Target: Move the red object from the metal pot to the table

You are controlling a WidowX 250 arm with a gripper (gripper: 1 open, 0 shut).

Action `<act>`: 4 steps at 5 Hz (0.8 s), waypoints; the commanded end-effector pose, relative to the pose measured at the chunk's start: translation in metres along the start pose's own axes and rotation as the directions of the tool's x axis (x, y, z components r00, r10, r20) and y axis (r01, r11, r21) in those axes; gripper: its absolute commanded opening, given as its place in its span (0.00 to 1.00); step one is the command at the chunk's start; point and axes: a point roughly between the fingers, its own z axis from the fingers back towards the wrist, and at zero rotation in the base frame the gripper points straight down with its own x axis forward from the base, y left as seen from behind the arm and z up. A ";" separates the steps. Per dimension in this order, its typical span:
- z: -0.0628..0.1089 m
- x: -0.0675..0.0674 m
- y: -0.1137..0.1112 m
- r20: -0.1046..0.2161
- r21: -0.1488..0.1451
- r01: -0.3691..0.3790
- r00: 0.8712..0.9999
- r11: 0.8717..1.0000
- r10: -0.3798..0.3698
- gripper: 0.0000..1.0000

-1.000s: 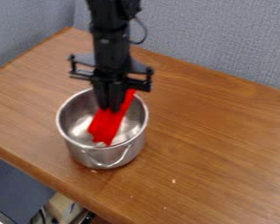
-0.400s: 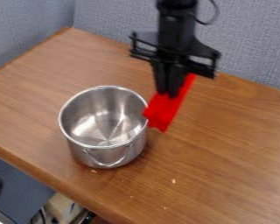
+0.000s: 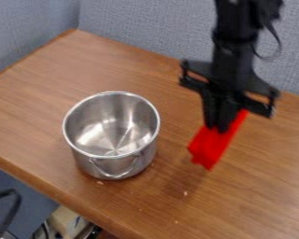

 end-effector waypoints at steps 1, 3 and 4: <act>-0.005 -0.001 -0.009 0.028 -0.007 0.020 0.999 1.000 -0.020 0.00; 0.014 -0.013 0.002 0.068 -0.019 -0.044 0.997 0.999 0.045 0.00; 0.015 -0.017 0.002 0.071 -0.022 -0.077 0.994 0.997 0.079 0.00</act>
